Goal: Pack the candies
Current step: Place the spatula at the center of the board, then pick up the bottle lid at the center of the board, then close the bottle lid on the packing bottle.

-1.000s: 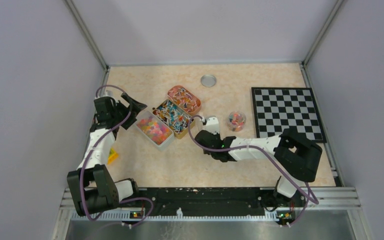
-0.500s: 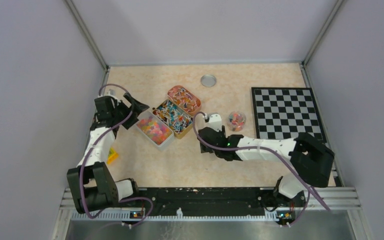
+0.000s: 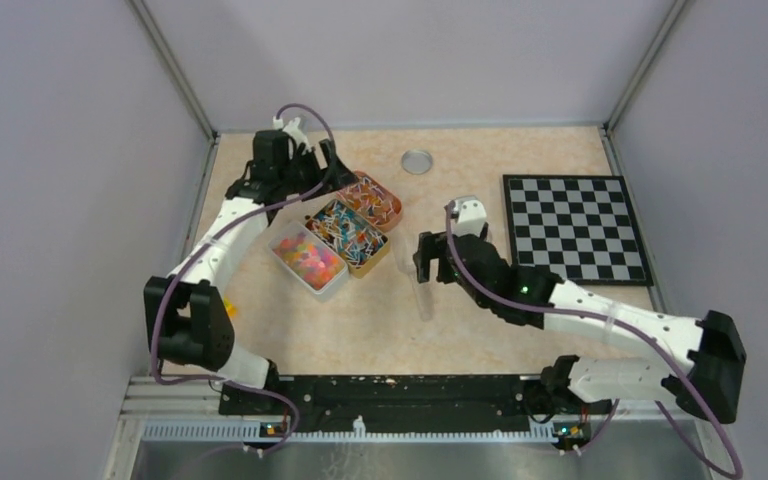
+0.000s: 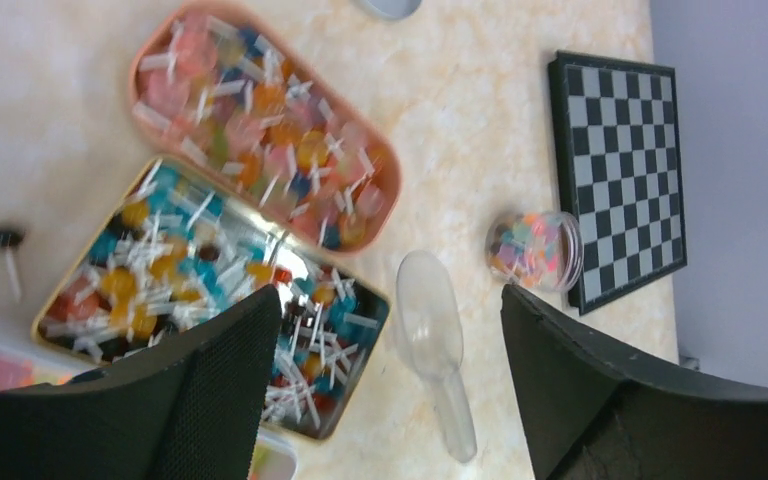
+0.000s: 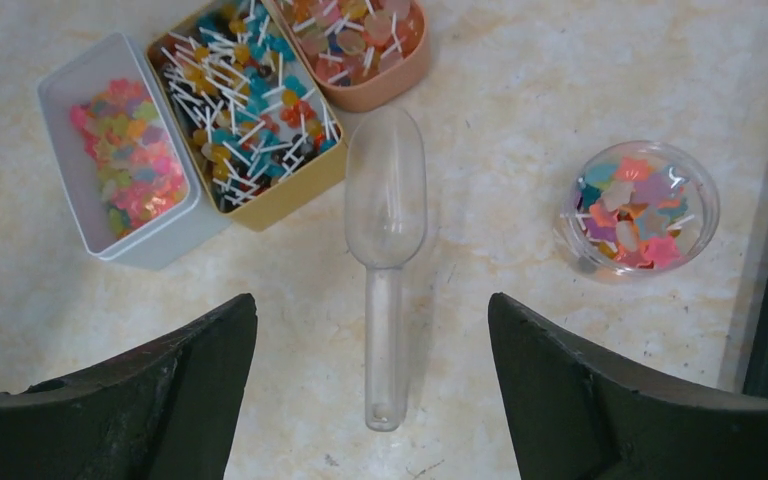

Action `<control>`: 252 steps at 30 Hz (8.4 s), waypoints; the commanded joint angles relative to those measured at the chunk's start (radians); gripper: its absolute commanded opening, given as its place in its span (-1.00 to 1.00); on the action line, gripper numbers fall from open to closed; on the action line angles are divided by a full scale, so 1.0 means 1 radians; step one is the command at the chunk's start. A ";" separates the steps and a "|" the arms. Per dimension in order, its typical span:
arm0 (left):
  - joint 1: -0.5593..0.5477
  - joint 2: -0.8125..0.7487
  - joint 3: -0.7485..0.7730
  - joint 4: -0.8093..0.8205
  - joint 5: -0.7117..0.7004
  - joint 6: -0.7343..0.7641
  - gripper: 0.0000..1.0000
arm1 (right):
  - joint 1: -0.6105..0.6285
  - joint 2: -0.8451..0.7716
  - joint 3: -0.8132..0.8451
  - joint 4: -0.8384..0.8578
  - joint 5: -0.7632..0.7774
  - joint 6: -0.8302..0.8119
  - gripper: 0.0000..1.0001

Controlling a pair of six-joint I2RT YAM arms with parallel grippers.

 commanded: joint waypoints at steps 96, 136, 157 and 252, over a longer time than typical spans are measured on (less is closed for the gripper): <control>-0.174 0.288 -0.293 1.865 0.543 -1.502 -1.00 | -0.012 -0.234 -0.415 1.202 -0.436 -1.056 0.84; -0.310 0.139 -0.492 1.820 0.487 -1.470 -1.00 | -0.012 -0.086 -0.312 1.251 -0.488 -1.179 0.73; -0.300 0.052 -0.575 1.644 0.391 -1.339 0.52 | -0.012 -0.105 -0.293 1.192 -0.415 -1.080 0.49; -0.178 -0.504 -0.176 -0.114 -0.494 0.189 0.97 | -0.624 0.512 0.402 -0.383 -0.474 -0.552 0.69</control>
